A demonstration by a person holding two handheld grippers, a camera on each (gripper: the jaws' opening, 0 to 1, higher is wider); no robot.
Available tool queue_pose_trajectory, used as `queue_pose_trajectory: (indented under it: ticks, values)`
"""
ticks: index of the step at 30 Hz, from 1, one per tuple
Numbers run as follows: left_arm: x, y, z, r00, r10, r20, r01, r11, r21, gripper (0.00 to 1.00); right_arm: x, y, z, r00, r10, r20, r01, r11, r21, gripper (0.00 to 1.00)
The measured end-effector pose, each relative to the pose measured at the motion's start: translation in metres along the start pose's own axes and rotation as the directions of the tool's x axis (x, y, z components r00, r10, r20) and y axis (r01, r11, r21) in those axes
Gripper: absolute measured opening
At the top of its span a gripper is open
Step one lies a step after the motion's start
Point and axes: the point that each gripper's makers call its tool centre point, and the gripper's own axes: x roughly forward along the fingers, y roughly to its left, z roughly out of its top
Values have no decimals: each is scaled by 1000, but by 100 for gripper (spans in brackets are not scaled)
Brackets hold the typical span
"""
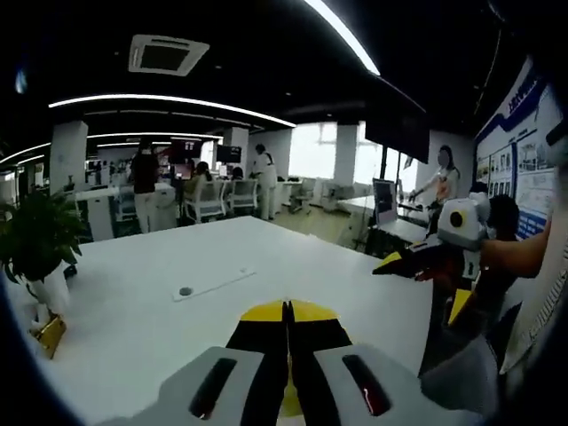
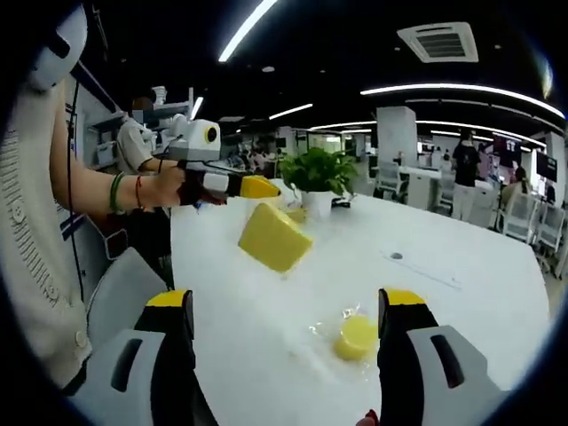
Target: Compare the silicone blocks by pressing each to a similar depth, holding the contact briefly, and releasing to observe deformation and rebound differences across the visible hardness samples.
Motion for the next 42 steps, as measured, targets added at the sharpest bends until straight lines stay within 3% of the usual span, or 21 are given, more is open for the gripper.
queue_pose_trajectory:
  ticks: [6, 13, 21, 30, 37, 42]
  values:
    - [2, -12, 3, 998, -58, -32, 60, 998, 37, 0, 12, -6, 22, 998, 54, 25, -51, 995, -88, 81]
    - [9, -23, 8, 992, -112, -53, 116, 990, 84, 0, 33, -7, 35, 992, 126, -22, -127, 981, -147, 86]
    - [14, -33, 16, 988, -147, -55, 153, 980, 129, 0, 53, -7, 39, 981, 184, -67, -194, 962, -192, 81]
    - [21, -42, 15, 979, -185, -80, 196, 968, 158, 0, 73, -9, 38, 964, 232, -127, -256, 942, -218, 81]
    - [28, -46, 15, 971, -220, -96, 233, 958, 165, 0, 90, -1, 28, 933, 304, -191, -343, 912, -225, 74]
    - [31, -55, 12, 954, -267, -137, 292, 932, 214, 0, 102, 5, 18, 904, 348, -251, -404, 886, -229, 74]
